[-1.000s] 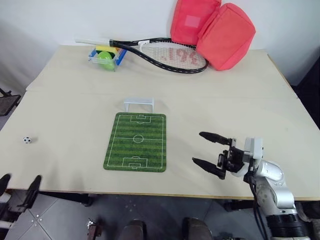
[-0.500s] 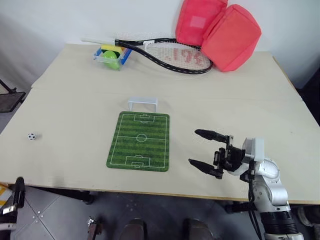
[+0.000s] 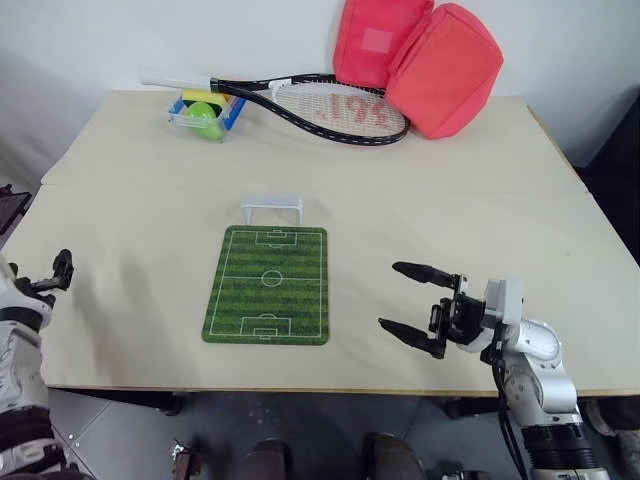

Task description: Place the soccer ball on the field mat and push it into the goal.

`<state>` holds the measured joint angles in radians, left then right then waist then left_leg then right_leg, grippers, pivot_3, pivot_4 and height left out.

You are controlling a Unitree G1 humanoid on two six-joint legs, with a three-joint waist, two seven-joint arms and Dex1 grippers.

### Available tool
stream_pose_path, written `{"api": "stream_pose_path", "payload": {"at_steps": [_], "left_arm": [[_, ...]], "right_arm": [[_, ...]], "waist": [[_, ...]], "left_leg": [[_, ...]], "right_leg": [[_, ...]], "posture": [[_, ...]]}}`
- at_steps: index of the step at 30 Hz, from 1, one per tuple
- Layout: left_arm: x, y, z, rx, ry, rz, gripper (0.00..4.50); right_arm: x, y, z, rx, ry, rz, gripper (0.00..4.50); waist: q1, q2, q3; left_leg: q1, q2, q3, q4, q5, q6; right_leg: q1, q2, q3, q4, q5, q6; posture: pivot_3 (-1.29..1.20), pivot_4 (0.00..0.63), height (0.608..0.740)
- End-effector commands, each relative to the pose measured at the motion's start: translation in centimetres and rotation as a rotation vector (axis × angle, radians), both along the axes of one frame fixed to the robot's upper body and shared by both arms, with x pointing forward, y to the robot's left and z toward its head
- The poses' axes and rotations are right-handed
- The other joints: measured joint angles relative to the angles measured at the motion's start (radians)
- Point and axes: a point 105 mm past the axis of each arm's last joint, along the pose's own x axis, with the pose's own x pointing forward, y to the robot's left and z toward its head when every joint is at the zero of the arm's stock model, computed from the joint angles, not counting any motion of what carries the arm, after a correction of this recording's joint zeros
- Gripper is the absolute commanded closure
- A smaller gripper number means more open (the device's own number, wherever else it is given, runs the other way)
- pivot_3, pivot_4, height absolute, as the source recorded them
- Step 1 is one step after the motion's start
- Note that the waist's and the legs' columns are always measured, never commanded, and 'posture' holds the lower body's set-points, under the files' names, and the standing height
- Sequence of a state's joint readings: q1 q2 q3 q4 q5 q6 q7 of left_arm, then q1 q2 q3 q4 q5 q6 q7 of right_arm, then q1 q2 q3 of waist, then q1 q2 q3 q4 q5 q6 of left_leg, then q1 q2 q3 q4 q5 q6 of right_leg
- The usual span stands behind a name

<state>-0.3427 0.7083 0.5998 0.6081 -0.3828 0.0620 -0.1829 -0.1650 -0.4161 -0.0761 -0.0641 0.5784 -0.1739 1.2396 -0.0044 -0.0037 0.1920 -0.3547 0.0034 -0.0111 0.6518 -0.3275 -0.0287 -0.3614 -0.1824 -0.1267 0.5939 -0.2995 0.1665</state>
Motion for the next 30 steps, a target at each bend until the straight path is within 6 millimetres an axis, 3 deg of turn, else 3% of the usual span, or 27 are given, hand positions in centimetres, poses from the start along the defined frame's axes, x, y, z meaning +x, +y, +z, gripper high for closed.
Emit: {"api": "stream_pose_path", "payload": {"at_steps": [1,11,14,23,26,30], "left_arm": [[-0.1,1.5,0.4,0.030,0.017,0.075,0.03],[0.2,1.4,-1.5,-0.021,0.052,0.083,0.03],[0.3,1.2,-1.9,-0.037,0.065,0.074,0.61],[-0.4,1.3,-3.4,-0.059,0.080,0.083,3.53],[-0.3,0.8,-2.9,-0.048,0.040,0.036,3.64],[0.1,-1.4,0.3,0.062,-0.108,-0.140,3.64]], "right_arm": [[-0.4,0.0,0.7,0.010,-0.035,-0.021,0.00],[-0.7,-0.6,0.8,0.013,-0.041,-0.079,0.00],[-0.8,-0.5,1.0,0.015,-0.042,-0.082,0.00],[-0.4,0.3,2.0,0.018,-0.052,-0.077,0.00],[-0.1,0.4,2.2,0.020,-0.055,-0.083,0.00],[0.1,0.0,2.6,0.012,-0.069,-0.105,0.00]], "waist": [[0.001,0.000,0.000],[0.004,-0.001,0.000],[0.003,-0.001,0.000],[0.002,-0.001,0.000],[0.002,-0.001,0.000],[0.003,-0.001,0.000]], "left_leg": [[0.000,0.000,0.000,0.000,0.000,0.000],[0.000,0.000,0.001,0.001,0.000,0.000],[0.000,0.000,0.001,0.001,0.000,0.000],[0.000,0.000,0.001,0.001,0.000,0.000],[0.000,0.000,0.001,0.001,0.000,0.000],[0.000,0.000,0.001,0.001,0.000,0.000]], "right_leg": [[0.000,0.000,0.000,0.000,0.000,0.000],[0.000,0.000,0.001,0.001,0.000,0.000],[0.000,0.000,0.001,0.001,0.000,0.000],[0.000,0.000,0.001,0.001,0.000,0.000],[0.000,0.000,0.001,0.001,0.000,0.000],[0.000,0.000,0.001,0.001,0.000,0.000]], "posture": [[0.00,0.150,0.740],[0.00,0.150,0.740],[0.00,0.150,0.740],[0.00,0.150,0.740],[0.00,0.150,0.740],[0.00,0.150,0.740]]}}
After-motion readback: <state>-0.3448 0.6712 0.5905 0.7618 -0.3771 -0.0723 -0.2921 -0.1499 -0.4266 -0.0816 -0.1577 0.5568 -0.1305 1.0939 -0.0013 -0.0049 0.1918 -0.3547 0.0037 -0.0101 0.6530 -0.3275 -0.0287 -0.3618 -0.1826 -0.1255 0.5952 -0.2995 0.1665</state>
